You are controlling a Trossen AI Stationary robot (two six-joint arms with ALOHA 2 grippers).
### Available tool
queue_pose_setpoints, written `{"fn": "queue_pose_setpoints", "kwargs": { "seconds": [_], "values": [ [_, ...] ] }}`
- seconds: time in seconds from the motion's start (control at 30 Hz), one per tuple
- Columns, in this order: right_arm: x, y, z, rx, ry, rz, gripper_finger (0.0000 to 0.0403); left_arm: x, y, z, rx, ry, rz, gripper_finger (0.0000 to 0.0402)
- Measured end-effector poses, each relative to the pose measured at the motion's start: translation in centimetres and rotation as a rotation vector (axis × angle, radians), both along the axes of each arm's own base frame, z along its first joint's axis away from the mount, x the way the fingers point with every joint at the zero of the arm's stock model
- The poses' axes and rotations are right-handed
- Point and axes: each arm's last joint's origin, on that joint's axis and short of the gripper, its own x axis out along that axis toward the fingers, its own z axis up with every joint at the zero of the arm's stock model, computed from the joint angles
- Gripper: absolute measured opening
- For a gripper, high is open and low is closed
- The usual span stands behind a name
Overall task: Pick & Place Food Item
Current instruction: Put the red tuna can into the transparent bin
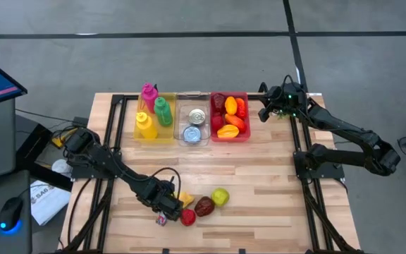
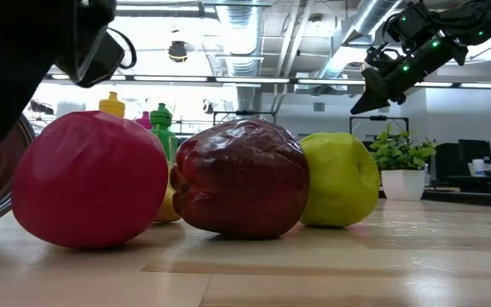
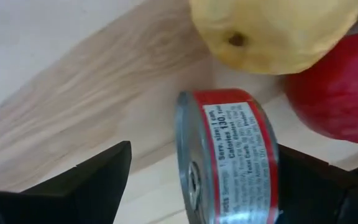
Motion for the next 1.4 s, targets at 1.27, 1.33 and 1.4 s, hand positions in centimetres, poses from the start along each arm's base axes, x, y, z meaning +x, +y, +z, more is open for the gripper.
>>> {"fn": "queue_pose_setpoints", "kwargs": {
  "seconds": [1.27,1.33,1.4],
  "values": [
    [-0.2,-0.2,0.0,-0.030,0.029,0.006,0.0003,-1.9,-0.3,-2.7,-0.034,0.049,-0.050,0.0231],
    [-0.2,-0.2,0.0,-0.029,0.029,0.002,0.0003,-1.9,-0.2,-2.8,-0.028,0.058,-0.050,0.0208],
    [-0.3,-0.3,0.0,-0.030,0.029,-0.004,0.0003,-1.9,-0.2,-2.8,-0.028,0.059,-0.050,0.0184]
  ]
}}
